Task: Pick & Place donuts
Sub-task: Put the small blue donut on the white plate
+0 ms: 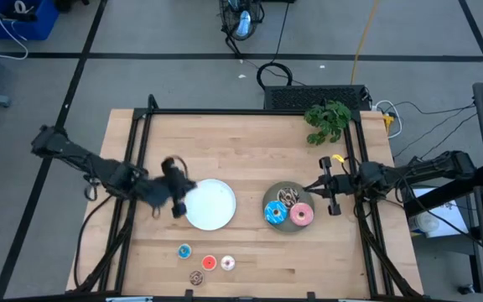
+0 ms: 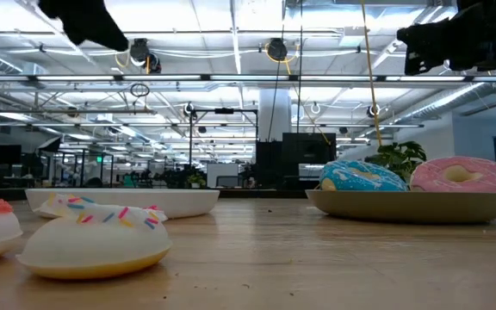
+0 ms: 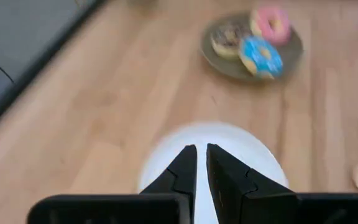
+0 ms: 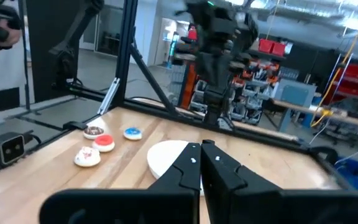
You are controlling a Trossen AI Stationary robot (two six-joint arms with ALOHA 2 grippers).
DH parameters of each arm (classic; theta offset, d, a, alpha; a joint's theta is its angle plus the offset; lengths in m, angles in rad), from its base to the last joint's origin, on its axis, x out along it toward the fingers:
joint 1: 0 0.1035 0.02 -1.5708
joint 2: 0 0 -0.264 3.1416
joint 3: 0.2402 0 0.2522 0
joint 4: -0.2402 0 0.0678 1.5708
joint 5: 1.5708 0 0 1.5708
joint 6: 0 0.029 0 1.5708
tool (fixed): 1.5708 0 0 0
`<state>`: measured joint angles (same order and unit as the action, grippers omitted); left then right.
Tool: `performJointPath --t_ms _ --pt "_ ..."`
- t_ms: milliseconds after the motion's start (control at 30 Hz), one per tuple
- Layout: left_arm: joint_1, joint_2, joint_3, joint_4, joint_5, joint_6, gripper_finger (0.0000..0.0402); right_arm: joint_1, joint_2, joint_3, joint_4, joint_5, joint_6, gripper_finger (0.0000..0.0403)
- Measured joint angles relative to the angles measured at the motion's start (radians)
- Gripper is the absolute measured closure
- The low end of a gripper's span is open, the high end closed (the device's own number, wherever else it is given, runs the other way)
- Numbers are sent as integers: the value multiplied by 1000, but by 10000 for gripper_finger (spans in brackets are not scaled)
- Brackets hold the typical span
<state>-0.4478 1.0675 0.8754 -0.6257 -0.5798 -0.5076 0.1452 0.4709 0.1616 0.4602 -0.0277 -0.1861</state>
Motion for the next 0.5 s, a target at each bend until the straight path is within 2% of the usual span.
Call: performJointPath --t_ms 200,300,433,500 --pt "-151 236 199 -217 47 -213 360 0 0 0 -4 -2 78 403" --pt "-223 344 269 -231 98 -231 360 0 0 0 -11 -3 88 403" --pt "-304 503 360 -267 232 -242 360 0 0 0 -23 -3 96 403" --pt "-329 571 397 -313 268 -273 360 0 0 0 -28 -3 99 403"
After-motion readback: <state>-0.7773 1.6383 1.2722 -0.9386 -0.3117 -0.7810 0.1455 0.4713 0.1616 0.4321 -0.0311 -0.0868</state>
